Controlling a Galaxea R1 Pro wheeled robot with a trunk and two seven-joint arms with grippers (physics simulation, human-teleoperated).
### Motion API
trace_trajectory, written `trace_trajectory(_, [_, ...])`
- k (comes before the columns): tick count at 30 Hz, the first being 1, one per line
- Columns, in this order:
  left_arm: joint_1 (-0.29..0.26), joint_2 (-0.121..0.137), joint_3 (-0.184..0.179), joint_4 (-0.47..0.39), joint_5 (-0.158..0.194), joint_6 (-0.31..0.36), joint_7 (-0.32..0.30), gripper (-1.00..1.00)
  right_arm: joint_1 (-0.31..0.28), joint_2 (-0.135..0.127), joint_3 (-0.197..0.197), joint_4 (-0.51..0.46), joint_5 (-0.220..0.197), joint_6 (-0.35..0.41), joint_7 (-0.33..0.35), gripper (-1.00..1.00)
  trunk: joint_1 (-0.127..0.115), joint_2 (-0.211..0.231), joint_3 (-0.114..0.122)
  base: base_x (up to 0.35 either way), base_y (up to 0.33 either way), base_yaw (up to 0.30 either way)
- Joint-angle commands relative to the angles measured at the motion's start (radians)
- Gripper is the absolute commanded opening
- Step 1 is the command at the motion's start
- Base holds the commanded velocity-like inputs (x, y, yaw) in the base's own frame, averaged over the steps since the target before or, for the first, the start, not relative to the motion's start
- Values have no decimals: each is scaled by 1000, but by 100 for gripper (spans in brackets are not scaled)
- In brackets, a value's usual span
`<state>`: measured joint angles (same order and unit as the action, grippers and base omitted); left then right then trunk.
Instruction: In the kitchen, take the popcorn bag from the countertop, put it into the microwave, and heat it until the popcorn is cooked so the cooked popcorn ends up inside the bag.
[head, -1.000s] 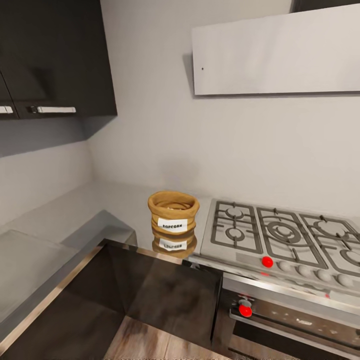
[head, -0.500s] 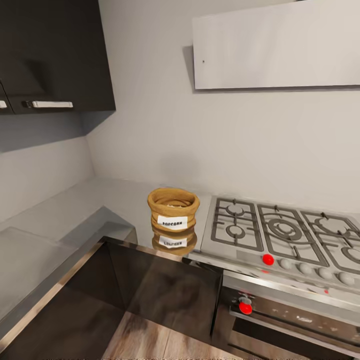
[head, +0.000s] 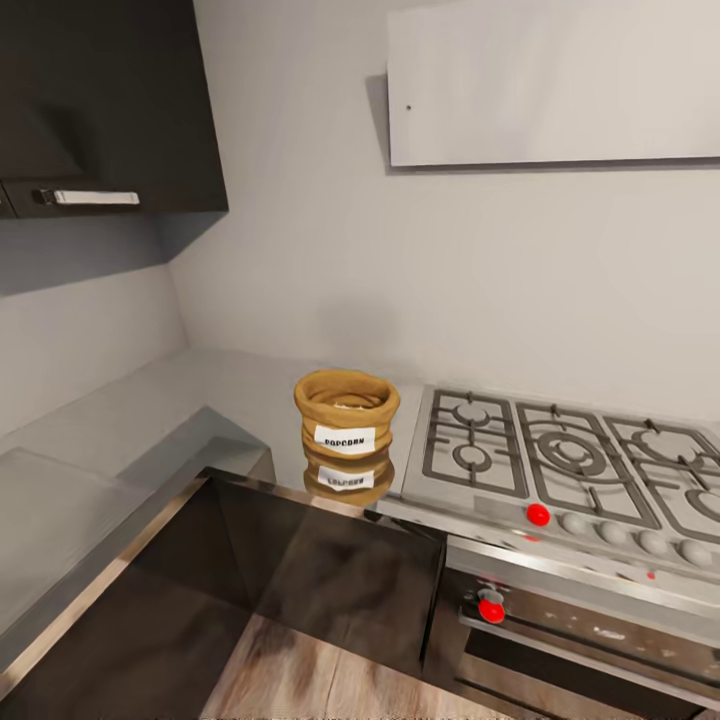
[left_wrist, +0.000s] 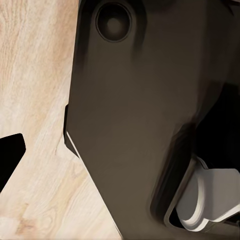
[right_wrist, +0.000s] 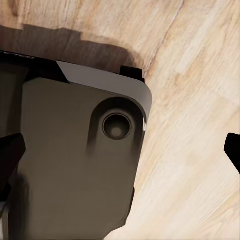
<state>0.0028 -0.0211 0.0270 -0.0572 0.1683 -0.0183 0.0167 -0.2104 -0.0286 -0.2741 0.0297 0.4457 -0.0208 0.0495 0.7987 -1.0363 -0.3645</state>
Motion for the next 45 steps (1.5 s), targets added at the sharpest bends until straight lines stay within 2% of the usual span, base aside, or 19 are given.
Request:
trace_trajectory(1, [0, 0, 2, -1, 5, -2, 2, 100, -1, -1, -8, 3, 8, -2, 2, 100, 0, -1, -3, 0, 0, 0])
trace_trajectory(24, [0, 0, 2, 0, 5, -2, 2, 100, -1, 2, -9, 3, 6, -14, 0, 100, 0, -1, -39, 0, 0, 1])
trace_trajectory(37, [0, -1, 1, 0, 6, -1, 2, 100, -1, 2, -9, 3, 7, -8, 1, 100, 0, -1, -41, -1, 0, 1])
trace_trajectory(45, [0, -1, 1, 0, 7, -1, 2, 100, -1, -1, -10, 3, 6, -7, 4, 100, 0, -1, -41, -193, 0, 0])
